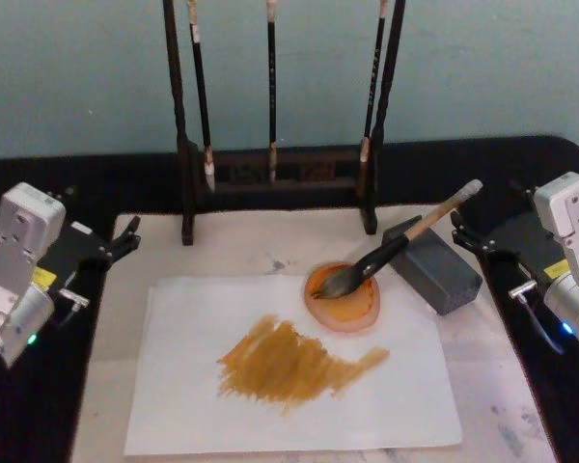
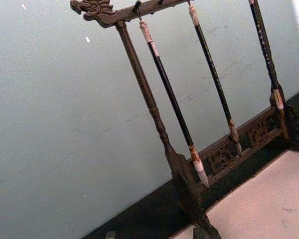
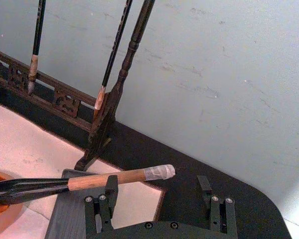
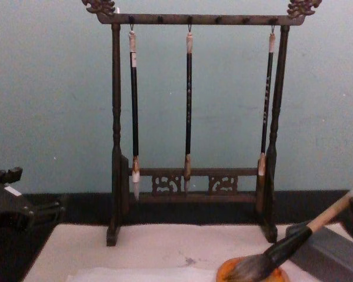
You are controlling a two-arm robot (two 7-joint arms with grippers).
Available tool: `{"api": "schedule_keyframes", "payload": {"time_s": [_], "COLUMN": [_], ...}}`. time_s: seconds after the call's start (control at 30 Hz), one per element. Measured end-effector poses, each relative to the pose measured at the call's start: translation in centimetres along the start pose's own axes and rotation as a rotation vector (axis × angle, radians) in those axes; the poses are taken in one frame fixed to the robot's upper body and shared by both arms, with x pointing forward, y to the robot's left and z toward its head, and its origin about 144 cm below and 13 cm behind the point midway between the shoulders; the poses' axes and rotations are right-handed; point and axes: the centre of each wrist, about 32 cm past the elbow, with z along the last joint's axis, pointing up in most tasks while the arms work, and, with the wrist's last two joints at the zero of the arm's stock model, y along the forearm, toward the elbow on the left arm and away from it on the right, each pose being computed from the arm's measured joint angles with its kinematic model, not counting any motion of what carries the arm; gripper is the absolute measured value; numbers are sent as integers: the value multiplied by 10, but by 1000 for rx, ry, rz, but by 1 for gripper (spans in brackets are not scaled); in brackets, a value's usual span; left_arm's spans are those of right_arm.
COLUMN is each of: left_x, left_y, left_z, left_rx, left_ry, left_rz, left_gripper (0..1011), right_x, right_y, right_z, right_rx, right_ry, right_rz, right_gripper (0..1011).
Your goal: Pick up the brush from the inkstone, write on the paper, then place the brush back to its original position.
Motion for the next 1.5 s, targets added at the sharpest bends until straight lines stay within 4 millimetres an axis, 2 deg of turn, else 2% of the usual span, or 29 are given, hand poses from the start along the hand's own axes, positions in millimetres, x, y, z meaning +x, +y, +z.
{"api": "schedule_keyframes", "payload": {"time_s": [1.5], "left_x": [0], "left_y": [0], "left_z": [0], "left_rx": [0], "left_ry": [0], "left_rz": [0], "left_gripper": [1010], "right_x": [0], "right_y": [0], "right_z": [0], "right_rx": [0], "right_ry": [0], "right_rz": [0], "right_gripper": [1000]}}
